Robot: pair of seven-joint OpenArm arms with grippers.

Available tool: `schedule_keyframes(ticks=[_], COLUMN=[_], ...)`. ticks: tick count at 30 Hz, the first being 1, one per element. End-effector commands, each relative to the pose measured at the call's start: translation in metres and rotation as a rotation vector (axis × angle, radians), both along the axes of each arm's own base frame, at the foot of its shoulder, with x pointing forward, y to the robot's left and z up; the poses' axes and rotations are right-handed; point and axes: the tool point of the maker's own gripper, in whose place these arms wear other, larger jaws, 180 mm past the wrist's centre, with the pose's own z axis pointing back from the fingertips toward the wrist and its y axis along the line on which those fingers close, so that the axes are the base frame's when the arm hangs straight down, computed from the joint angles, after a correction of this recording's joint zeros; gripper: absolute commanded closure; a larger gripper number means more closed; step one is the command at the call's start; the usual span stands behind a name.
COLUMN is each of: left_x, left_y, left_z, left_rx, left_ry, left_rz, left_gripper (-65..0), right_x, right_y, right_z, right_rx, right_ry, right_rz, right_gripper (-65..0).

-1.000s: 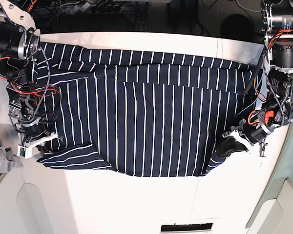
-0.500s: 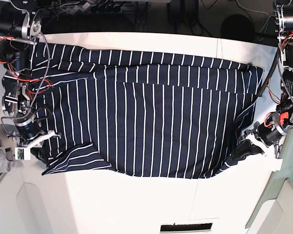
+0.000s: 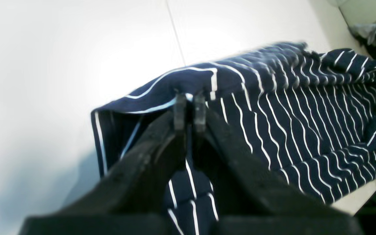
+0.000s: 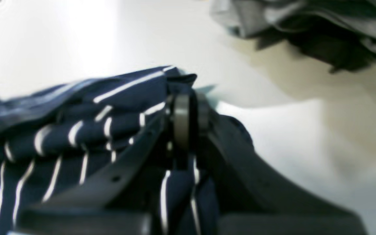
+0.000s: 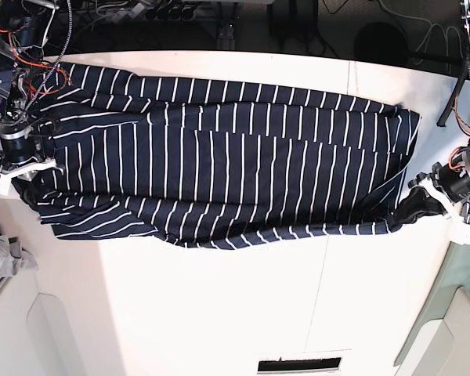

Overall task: Layout the t-shirt on the table in an organized manner, then fold the t-shirt properly
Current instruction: 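Lift the hem edge with both grippers and fold it over the shirt, then hold the folded shirt ends with both grippers and pull them taut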

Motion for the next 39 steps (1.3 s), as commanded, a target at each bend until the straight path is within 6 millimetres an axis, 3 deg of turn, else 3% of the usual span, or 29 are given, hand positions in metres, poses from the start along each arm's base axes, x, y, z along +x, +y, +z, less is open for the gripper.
schedule_keyframes(ticks=[1, 4, 7, 18, 28, 39], left_x=[0.01, 0.01, 0.01, 0.004, 0.004, 0.004], left_y=[0.005, 0.002, -0.001, -0.005, -0.005, -0.005], left_z=[0.021, 0.02, 0.018, 0.007, 0.007, 0.008], left_rx=[-0.003, -0.01, -0.017, -0.009, -0.011, -0.011], left_ry=[-0.065, -0.066, -0.064, -0.039, -0.045, -0.045], left_rz=[-0.001, -0.001, -0.002, -0.006, -0.003, -0.003], left_gripper=[0.0, 0.0, 0.0, 0.0, 0.0, 0.0], right_x=[0.014, 0.014, 0.013, 0.038, 0.051, 0.057], right_y=[-0.005, -0.003, -0.001, 0.042, 0.087, 0.113], right_z=[0.023, 0.021, 0.018, 0.044, 0.034, 0.016], right_rx=[0.001, 0.062, 0.141, 0.306, 0.324, 0.225], right_ry=[-0.08, -0.071, -0.062, -0.168, -0.119, -0.024], right_rz=[-0.005, -0.022, -0.034, 0.09, 0.149, 0.191], right_gripper=[-4.7, -25.3, -34.2, -34.2, -34.2, -34.2])
